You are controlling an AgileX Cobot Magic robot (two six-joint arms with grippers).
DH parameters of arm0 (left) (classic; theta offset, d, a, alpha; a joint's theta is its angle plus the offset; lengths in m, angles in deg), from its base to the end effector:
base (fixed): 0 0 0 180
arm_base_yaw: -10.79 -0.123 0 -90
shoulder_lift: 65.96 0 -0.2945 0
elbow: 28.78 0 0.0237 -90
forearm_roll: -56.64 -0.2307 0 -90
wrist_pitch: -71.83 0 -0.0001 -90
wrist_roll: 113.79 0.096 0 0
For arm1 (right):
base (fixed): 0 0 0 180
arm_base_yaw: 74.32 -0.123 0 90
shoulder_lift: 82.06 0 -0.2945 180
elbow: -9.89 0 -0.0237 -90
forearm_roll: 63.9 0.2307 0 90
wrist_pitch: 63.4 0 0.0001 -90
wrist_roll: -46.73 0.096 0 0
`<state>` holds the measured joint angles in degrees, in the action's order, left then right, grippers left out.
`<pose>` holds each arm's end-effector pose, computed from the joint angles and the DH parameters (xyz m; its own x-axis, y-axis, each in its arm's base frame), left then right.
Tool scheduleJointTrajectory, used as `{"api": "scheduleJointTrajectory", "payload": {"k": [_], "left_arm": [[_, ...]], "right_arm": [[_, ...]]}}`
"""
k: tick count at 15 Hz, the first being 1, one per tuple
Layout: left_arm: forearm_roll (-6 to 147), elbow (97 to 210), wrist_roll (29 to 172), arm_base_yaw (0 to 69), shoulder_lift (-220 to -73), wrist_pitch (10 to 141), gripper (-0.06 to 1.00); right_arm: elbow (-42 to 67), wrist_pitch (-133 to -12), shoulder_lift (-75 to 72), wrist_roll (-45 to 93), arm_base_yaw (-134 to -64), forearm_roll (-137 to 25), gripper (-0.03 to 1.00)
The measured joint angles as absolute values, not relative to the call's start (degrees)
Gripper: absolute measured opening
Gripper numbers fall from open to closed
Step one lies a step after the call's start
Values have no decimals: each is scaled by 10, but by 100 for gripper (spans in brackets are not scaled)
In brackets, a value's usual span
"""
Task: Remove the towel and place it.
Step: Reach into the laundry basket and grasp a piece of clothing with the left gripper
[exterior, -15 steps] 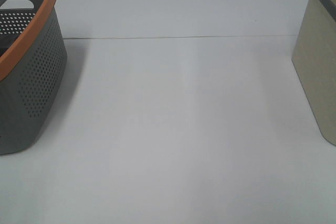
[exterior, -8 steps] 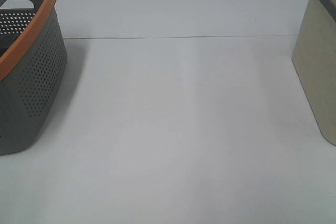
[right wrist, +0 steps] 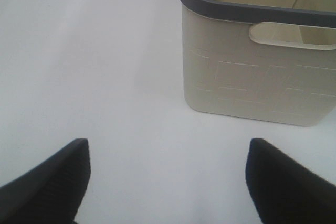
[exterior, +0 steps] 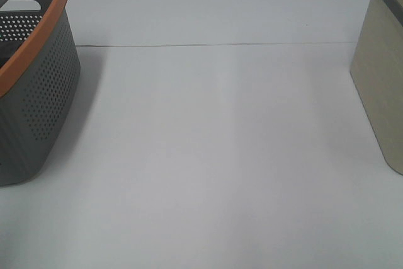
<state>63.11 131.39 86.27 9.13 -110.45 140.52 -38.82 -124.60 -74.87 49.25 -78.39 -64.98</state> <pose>0.0577 -0.0084 0.3857 -0.6334 0.2841 -0.7197 0.2526 0.9551 0.1547 -0.0288 -0.0036 0.2650 -0.4560 0.0025 -0.8900 -0.0404 0.9989 0.0235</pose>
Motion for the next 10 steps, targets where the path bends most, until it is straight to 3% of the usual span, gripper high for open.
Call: {"api": "scheduleJointTrajectory", "payload": {"k": [4,10], "left_arm": [[631,1487,1009,91,-1365,1414,93],[616,1608,1233,87,-1583,1413,93]], "right_arm": [[-388,-1246,-749,493,-784,-650,73],[-388,-1246,-749,493,-784,-650,73]]}}
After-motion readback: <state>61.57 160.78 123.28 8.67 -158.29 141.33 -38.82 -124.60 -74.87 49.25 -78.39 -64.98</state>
